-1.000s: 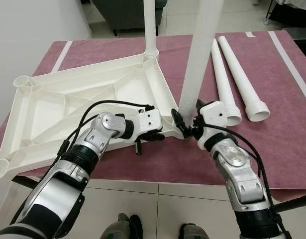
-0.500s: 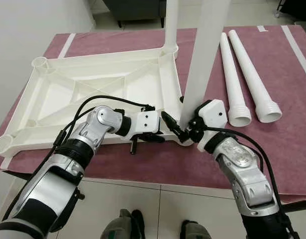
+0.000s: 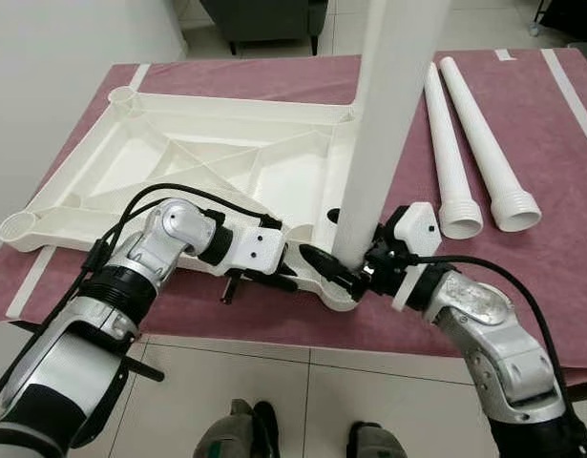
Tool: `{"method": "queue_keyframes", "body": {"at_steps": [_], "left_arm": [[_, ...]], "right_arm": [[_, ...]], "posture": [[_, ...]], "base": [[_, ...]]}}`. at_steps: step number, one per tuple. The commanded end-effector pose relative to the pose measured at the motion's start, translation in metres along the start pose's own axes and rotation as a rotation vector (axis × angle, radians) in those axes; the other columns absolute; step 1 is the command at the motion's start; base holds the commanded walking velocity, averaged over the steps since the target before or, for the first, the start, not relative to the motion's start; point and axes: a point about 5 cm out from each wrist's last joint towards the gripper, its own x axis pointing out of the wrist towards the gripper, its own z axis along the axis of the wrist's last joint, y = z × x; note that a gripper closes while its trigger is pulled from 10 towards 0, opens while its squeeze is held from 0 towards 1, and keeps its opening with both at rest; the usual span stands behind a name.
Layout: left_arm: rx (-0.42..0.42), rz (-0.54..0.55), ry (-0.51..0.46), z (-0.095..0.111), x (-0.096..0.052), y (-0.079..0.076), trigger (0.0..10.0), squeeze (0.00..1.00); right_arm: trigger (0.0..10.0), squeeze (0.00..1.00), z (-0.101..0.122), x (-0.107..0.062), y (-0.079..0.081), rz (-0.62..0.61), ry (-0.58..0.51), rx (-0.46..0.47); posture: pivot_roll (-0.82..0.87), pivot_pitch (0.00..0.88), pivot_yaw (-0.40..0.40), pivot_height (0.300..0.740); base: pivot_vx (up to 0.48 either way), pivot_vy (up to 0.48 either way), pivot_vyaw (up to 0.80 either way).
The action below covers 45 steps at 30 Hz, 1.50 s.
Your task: Building children table
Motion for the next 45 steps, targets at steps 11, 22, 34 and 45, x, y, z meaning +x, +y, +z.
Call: {"method": "queue_keyframes", "body": {"at_steps": [11,22,34,45], "left_arm": [[-0.085,0.185,-0.037,-0.002,0.009,0.004,0.0,0.0],[-0.268,0.523,-0.073,-0.003,0.009,0.036,0.0,0.0],[-0.269,0.596,-0.085,0.016,0.029,0.061,0.0,0.0],[-0.236,0.538,-0.094,0.017,0.034,0.056,0.0,0.0]], "right_arm": [[0.0,0.0,-0.017,0.004,0.013,0.133,0.061,0.083],[0.0,0.0,-0.064,0.0,-0.02,-0.36,0.29,0.05],[0.0,0.0,-0.075,0.002,-0.046,-0.963,0.396,0.091],[10.0,1.0,-0.048,0.014,-0.041,-0.959,0.161,0.116]], "posture": [[-0.1,0.158,0.16,0.74],[-0.1,0.157,0.163,0.74],[-0.1,0.152,0.162,0.74],[-0.11,0.147,0.172,0.74]], "base": [[0.0,0.0,0.0],[0.0,0.0,0.0],[0.0,0.0,0.0],[0.0,0.0,0.0]]}}
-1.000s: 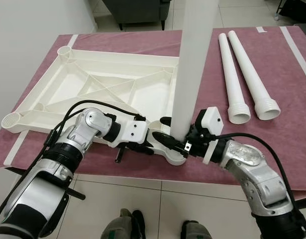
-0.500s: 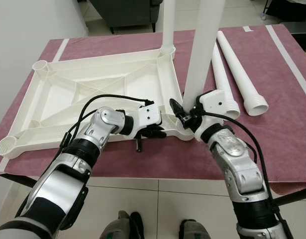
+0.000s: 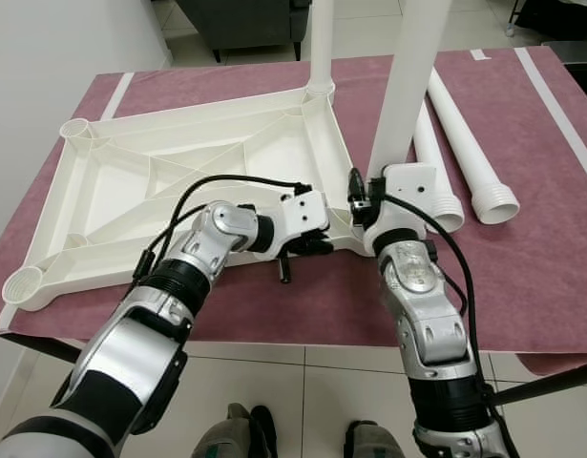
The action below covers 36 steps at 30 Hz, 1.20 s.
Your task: Building children table
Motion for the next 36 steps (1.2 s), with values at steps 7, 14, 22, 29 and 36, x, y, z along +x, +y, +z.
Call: {"method": "queue_keyframes", "body": {"at_steps": [7,14,22,29,36], "left_arm": [[0.108,0.1,-0.116,0.013,-0.022,0.008,0.0,0.0],[0.168,-0.041,-0.101,0.006,-0.045,-0.003,0.0,0.0],[0.174,-0.103,-0.118,0.005,-0.063,-0.01,0.0,0.0],[0.148,-0.072,-0.132,0.007,-0.062,-0.011,0.0,0.0],[0.11,-0.008,-0.15,0.008,-0.051,-0.007,0.0,0.0]], "right_arm": [[10.0,0.0,0.022,-0.002,-0.011,0.26,-0.12,0.048],[10.0,0.0,0.027,-0.018,-0.013,0.631,-0.115,-0.01],[10.0,0.0,0.011,-0.036,0.0,0.897,-0.029,-0.027],[0.0,0.0,0.008,-0.033,0.005,0.899,-0.033,0.029],[0.0,0.0,-0.013,-0.025,0.001,0.695,0.043,0.004]], "posture": [[-0.1,0.148,0.172,0.74],[-0.1,0.149,0.172,0.74],[-0.08,0.15,0.17,0.74],[-0.08,0.153,0.165,0.74],[-0.09,0.159,0.163,0.74]], "base": [[0.0,0.0,0.0],[0.0,0.0,0.0],[0.0,0.0,0.0],[0.0,0.0,0.0],[0.0,0.0,0.0]]}}
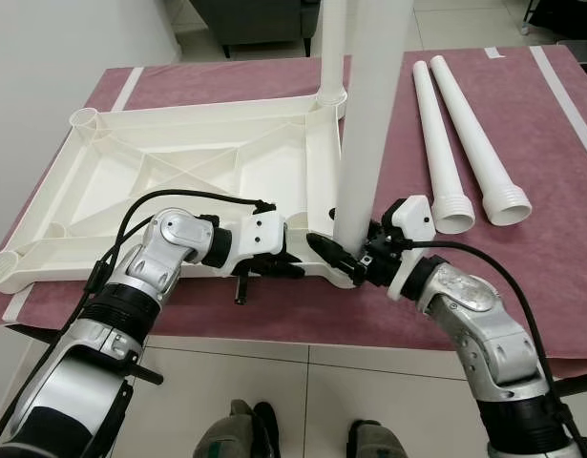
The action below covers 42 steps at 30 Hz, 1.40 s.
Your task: Building children table
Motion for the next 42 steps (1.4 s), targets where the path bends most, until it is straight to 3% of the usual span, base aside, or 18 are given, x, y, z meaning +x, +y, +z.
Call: {"method": "queue_keyframes", "body": {"at_steps": [1,6,7,11,14,20,21,25,26,27,28,29,30,32,35,39,42], "left_arm": [[0.051,0.157,-0.107,0.021,-0.002,0.015,0.0,0.0],[0.025,0.235,-0.129,0.03,0.013,0.028,0.0,0.0],[0.025,0.235,-0.129,0.03,0.013,0.028,0.0,0.0],[0.012,0.304,-0.14,0.042,0.029,0.042,0.0,0.0],[0.008,0.328,-0.135,0.047,0.036,0.046,0.0,0.0],[0.005,0.333,-0.135,0.051,0.046,0.047,0.0,0.0],[0.005,0.324,-0.135,0.05,0.047,0.045,0.0,0.0],[0.004,0.319,-0.135,0.048,0.047,0.044,0.0,0.0],[0.004,0.31,-0.133,0.046,0.046,0.042,0.0,0.0],[0.004,0.299,-0.13,0.044,0.044,0.04,0.0,0.0],[0.004,0.299,-0.13,0.044,0.044,0.04,0.0,0.0],[0.006,0.284,-0.127,0.041,0.043,0.037,0.0,0.0],[0.009,0.254,-0.123,0.038,0.041,0.033,0.0,0.0],[0.014,0.191,-0.12,0.032,0.035,0.023,0.0,0.0],[0.015,0.177,-0.12,0.03,0.034,0.02,0.0,0.0],[0.036,0.062,-0.101,0.02,0.017,0.0,0.0,0.0],[0.039,0.049,-0.089,0.017,0.011,-0.003,0.0,0.0]], "right_arm": [[0.0,0.0,-0.018,0.001,-0.002,-0.082,0.075,0.039],[0.0,0.0,-0.034,0.005,-0.016,-0.424,0.156,0.04],[0.0,0.0,-0.034,0.005,-0.016,-0.424,0.156,0.04],[0.0,0.0,-0.041,0.005,-0.023,-0.723,0.22,0.061],[0.0,0.0,-0.043,0.007,-0.021,-0.824,0.233,0.07],[0.0,0.0,-0.04,0.016,-0.007,-0.866,0.205,0.086],[4.4,0.0,-0.037,0.018,-0.006,-0.859,0.184,0.075],[4.4,0.0,-0.036,0.018,-0.006,-0.854,0.17,0.066],[10.0,0.88,-0.032,0.019,-0.008,-0.841,0.138,0.066],[10.0,1.0,-0.025,0.019,-0.011,-0.807,0.091,0.059],[10.0,1.0,-0.025,0.019,-0.011,-0.807,0.091,0.059],[10.0,0.86,-0.016,0.02,-0.013,-0.751,0.031,0.055],[10.0,0.0,-0.004,0.02,-0.014,-0.675,-0.038,0.04],[10.0,0.0,0.015,0.017,-0.013,-0.538,-0.126,0.006],[10.0,0.0,0.018,0.017,-0.012,-0.513,-0.139,-0.002],[10.0,0.0,0.037,0.004,-0.008,-0.275,-0.164,-0.094],[10.0,0.0,0.039,0.0,-0.001,-0.165,-0.145,-0.1]], "posture": [[-0.09,0.159,0.163,0.74],[-0.09,0.165,0.166,0.74],[-0.09,0.165,0.166,0.74],[-0.09,0.166,0.169,0.74],[-0.09,0.164,0.171,0.74],[-0.1,0.16,0.175,0.74],[-0.1,0.158,0.176,0.74],[-0.1,0.157,0.176,0.74],[-0.1,0.155,0.175,0.74],[-0.1,0.152,0.173,0.74],[-0.1,0.152,0.173,0.74],[-0.1,0.15,0.173,0.74],[-0.1,0.148,0.169,0.74],[-0.1,0.146,0.17,0.74],[-0.1,0.146,0.17,0.74],[-0.1,0.138,0.167,0.74],[-0.1,0.135,0.166,0.74]], "base": [[0.0,0.0,0.0],[0.0,0.0,0.0],[0.0,0.0,0.0],[0.0,0.0,0.0],[0.0,0.0,0.0],[0.0,0.0,0.0],[0.0,0.0,0.0],[0.0,0.0,0.0],[0.0,0.0,0.0],[0.0,0.0,0.0],[0.0,0.0,0.0],[0.0,0.0,0.0],[0.0,0.0,0.0],[0.0,0.0,0.0],[0.0,0.0,0.0],[0.0,0.0,0.0],[0.0,0.0,0.0]]}}
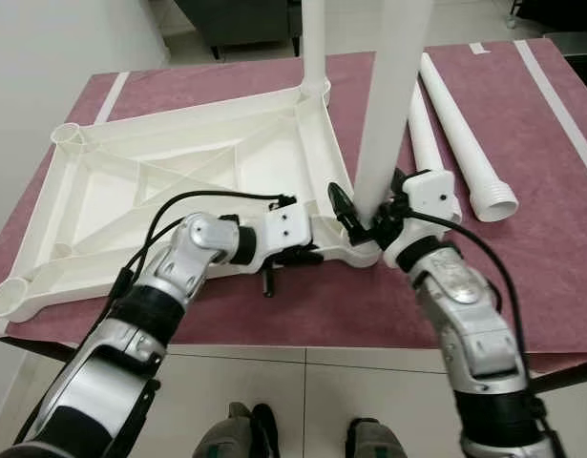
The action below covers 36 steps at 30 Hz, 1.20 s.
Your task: Building children table
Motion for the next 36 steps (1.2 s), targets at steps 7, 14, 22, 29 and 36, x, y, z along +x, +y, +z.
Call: {"method": "queue_keyframes", "body": {"at_steps": [7,14,22,29,36], "left_arm": [[0.056,-0.064,-0.067,0.007,-0.021,-0.005,0.0,0.0],[0.063,-0.093,-0.078,0.01,-0.036,-0.012,0.0,0.0],[0.038,-0.024,-0.078,0.008,-0.031,-0.007,0.0,0.0],[0.018,0.083,-0.059,0.007,-0.017,0.0,5.4,0.0],[0.009,0.215,-0.012,0.009,-0.002,0.017,10.0,0.0]], "right_arm": [[10.0,0.0,-0.005,-0.018,0.025,0.318,0.072,0.024],[10.0,0.0,-0.014,-0.025,0.032,0.402,0.115,0.061],[0.0,0.0,-0.021,-0.018,0.025,0.263,0.114,0.092],[0.0,0.0,-0.029,-0.012,0.023,0.099,0.138,0.096],[0.0,0.0,-0.043,-0.005,0.019,-0.138,0.22,0.058]], "posture": [[-0.1,0.13,0.164,0.74],[-0.1,0.134,0.17,0.74],[-0.1,0.141,0.169,0.74],[-0.11,0.151,0.168,0.74],[-0.1,0.157,0.169,0.74]], "base": [[0.0,0.0,0.0],[0.0,0.0,0.0],[0.0,0.0,0.0],[0.0,0.0,0.0],[0.0,0.0,0.0]]}}
